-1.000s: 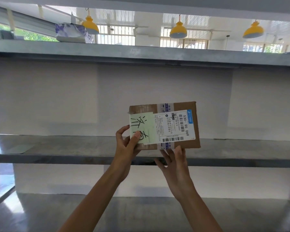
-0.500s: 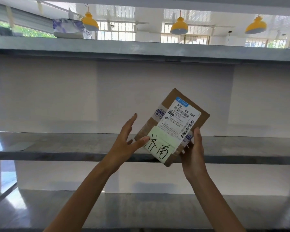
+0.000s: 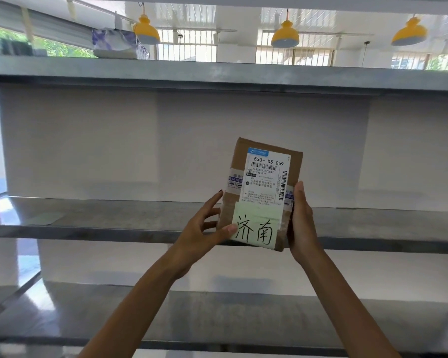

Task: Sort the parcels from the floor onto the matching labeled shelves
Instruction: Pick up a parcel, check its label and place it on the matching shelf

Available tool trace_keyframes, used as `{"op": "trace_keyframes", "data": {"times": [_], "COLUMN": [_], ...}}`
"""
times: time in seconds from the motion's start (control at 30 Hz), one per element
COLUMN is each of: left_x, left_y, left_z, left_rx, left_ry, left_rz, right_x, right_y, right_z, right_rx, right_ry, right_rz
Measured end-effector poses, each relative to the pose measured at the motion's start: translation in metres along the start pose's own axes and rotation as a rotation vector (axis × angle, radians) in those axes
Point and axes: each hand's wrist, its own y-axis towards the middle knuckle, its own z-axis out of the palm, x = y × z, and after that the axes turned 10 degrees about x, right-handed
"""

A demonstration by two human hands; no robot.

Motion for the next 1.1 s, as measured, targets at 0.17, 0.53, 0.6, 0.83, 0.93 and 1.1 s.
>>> {"op": "trace_keyframes", "data": {"times": [0.17, 0.53, 0.6, 0.83, 0.93, 1.1], "left_x": [0.002, 0.0, -0.002, 0.002, 0.007, 0.008], "left_y": [-0.007, -0.038, -0.048, -0.1, -0.125, -0.167], "left_z": [-0.005, -0.023, -0.036, -0.076, -0.099, -0.142], "left_rx": [-0.064, -0.34, -0.354, -0.452, -0.48, -0.523], "left_ry": [-0.046, 0.079, 0.091, 0.088, 0.083, 0.052], "left_rz": [0.056, 0.118, 0.11, 0.103, 0.087, 0.054], "right_x": [-0.009, -0.021, -0.024, -0.041, -0.051, -0.064], "right_y": [-0.006, 0.006, 0.005, -0.01, -0.019, -0.032], "right_z": [0.011, 0.067, 0.082, 0.158, 0.192, 0.257], "right_rx": [0.168, 0.34, 0.364, 0.43, 0.424, 0.428], "right_ry": [-0.029, 0.108, 0.13, 0.152, 0.153, 0.155], "right_rz": [-0.046, -0.067, -0.049, -0.005, 0.02, 0.017]}}
